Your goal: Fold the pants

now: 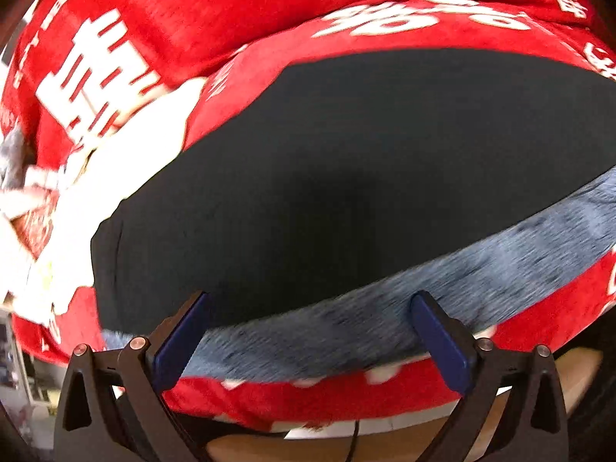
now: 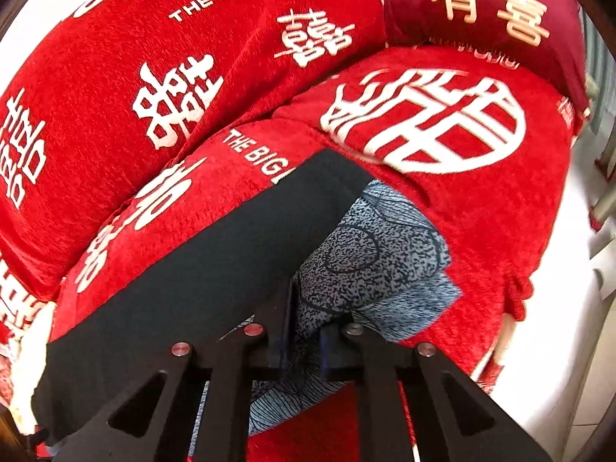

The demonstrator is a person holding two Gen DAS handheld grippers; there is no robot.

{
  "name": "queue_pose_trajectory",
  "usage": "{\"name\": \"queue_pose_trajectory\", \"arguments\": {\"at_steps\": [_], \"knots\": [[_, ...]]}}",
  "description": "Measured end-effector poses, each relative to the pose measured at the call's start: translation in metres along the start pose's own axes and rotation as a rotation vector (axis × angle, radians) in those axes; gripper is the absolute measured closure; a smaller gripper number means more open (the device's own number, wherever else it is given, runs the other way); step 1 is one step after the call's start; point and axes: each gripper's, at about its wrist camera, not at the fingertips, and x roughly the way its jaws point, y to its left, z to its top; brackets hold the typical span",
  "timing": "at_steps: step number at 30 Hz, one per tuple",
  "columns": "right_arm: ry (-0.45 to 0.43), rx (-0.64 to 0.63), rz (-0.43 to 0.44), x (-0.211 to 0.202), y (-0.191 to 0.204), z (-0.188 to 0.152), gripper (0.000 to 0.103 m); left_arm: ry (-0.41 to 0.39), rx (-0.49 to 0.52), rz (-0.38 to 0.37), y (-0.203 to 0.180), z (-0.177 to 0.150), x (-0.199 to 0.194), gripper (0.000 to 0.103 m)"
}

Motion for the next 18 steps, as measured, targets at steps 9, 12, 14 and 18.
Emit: {"name": "queue_pose_trajectory", "arguments": {"at_steps": [9,12,14,18], "knots": [[0.092,-0.037,-0.083,0.010,-0.022,-0.011,0.079,0.071,-0.244,0.063,0.109,-0.042,0.010,0.000],[0.095,0.076,-0.089,0.008,-0.046,-0.009,0.050,0.055,-0.334,0.054,0.143,-0.040,0.008,0.000],[0.029,0.142,-0.173,-0.006,-0.058,-0.005,0.031,0.042,-0.378,0.064,0.156,-0.035,0.007,0.000],[-0.054,0.123,-0.235,-0.025,-0.042,0.005,0.029,0.015,-0.375,0.012,0.130,-0.005,0.004,0.000]]}}
